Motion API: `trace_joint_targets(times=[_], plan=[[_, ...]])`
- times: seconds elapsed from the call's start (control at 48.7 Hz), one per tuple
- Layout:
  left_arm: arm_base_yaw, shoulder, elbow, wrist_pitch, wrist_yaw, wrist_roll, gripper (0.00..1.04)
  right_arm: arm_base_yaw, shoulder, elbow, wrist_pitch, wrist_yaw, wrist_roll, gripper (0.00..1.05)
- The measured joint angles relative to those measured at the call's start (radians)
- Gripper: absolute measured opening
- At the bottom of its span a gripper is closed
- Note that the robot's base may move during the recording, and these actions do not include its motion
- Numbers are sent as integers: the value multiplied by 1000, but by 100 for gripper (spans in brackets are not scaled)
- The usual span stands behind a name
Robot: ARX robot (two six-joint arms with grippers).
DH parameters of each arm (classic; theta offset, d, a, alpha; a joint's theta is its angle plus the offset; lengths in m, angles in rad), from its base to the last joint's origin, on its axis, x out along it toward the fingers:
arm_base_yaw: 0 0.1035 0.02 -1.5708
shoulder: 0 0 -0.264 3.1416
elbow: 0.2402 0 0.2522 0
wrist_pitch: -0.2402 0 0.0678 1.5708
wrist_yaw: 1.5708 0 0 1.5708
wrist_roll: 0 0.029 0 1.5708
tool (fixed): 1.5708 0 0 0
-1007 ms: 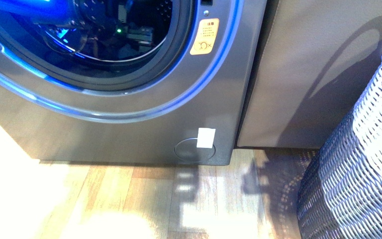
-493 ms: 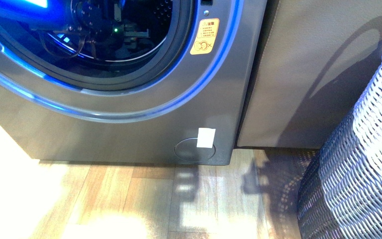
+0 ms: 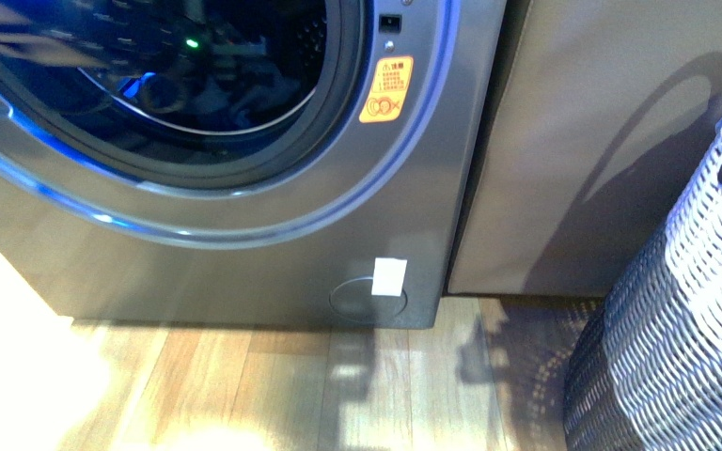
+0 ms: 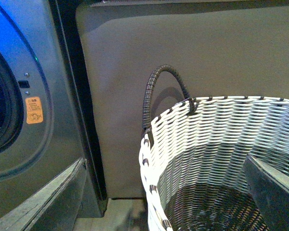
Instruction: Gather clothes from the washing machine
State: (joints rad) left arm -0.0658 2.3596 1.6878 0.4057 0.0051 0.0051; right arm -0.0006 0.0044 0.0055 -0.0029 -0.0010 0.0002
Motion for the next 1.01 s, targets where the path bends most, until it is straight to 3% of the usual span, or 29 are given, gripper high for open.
trace_joint_targets(times=[0.534, 0.699, 1.007], plan=[[-49, -501, -648, 266, 79, -10, 13, 0, 0, 0, 0, 0, 0, 97], [-48, -707, -787, 235, 131, -13, 13, 0, 0, 0, 0, 0, 0, 97], [-42, -1001, -852, 97, 224, -5, 13, 0, 0, 0, 0, 0, 0, 97]])
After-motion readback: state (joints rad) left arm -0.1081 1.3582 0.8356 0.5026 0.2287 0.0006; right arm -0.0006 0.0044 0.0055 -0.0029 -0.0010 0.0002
